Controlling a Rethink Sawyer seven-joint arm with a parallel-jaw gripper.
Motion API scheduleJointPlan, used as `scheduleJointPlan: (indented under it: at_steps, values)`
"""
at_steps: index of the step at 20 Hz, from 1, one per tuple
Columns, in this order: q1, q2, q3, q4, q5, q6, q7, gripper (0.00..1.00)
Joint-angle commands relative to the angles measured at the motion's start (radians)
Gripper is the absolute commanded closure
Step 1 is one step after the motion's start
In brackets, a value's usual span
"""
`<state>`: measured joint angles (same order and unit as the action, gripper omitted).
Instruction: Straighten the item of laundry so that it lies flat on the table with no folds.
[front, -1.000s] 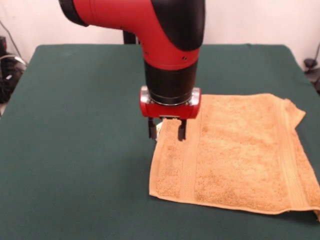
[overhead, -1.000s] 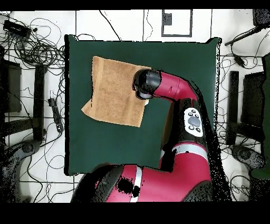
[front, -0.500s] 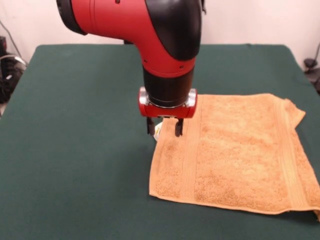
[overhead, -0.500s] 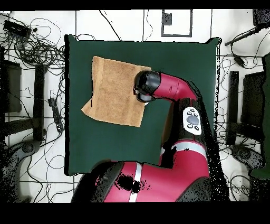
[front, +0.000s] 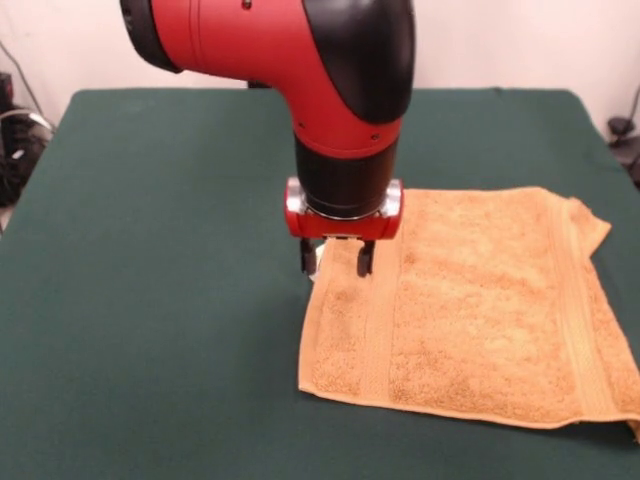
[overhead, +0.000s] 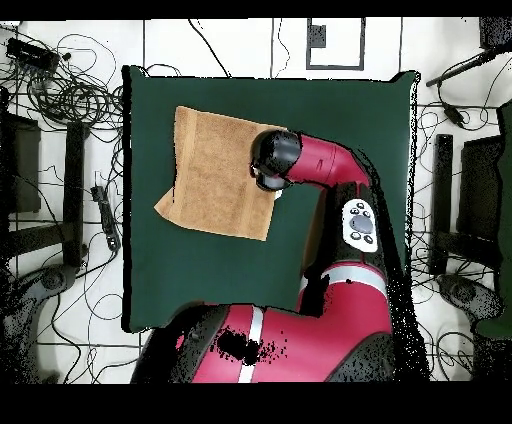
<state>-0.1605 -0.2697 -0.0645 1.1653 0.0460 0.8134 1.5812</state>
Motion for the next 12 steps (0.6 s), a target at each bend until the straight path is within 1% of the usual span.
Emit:
scheduleJointPlan:
  at_steps: [1, 4, 12]
  values:
    - [0.062, 0.110, 0.034, -0.051, 0.027, 0.072, 0.232, 0.00]
    - [0.071, 0.124, 0.032, -0.068, 0.038, 0.072, 0.254, 0.00]
    - [0.068, 0.140, 0.026, -0.077, 0.034, 0.055, 0.233, 0.00]
